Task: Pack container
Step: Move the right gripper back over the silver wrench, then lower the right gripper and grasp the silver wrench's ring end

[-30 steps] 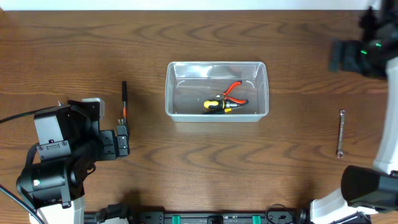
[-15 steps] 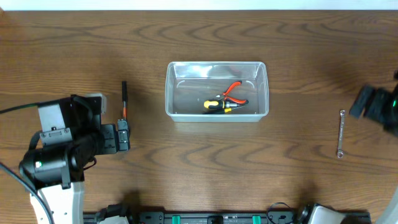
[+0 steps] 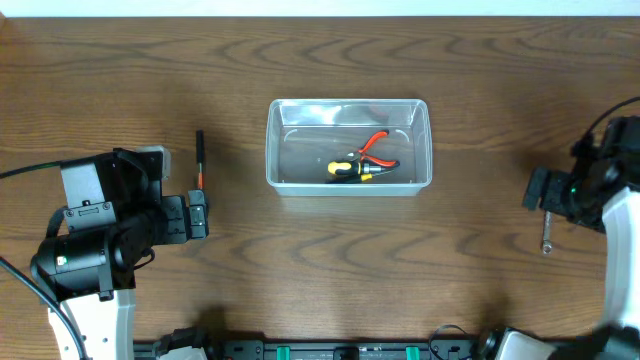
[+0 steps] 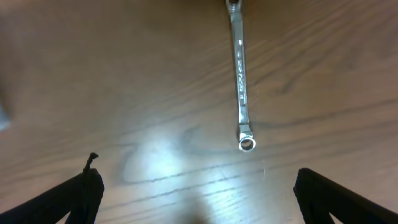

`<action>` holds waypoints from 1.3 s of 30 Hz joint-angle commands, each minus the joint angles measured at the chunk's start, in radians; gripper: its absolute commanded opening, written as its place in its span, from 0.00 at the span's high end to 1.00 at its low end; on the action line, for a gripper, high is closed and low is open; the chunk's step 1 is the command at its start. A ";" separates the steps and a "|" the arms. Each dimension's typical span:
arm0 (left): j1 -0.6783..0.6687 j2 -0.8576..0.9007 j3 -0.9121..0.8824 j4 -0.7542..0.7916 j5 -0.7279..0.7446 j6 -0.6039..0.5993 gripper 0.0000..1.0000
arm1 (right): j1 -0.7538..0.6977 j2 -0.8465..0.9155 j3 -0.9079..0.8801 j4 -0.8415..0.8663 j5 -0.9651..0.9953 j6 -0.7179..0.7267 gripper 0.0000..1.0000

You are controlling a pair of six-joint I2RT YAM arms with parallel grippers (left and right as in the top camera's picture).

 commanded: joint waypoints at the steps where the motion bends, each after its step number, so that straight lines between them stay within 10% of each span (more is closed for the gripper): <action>1: -0.003 -0.003 0.029 -0.003 0.006 0.005 0.02 | -0.045 0.084 -0.008 0.053 0.000 -0.080 0.01; 39: -0.003 -0.003 0.029 -0.003 0.006 0.005 0.02 | -0.128 0.530 -0.009 0.354 -0.057 -0.089 0.04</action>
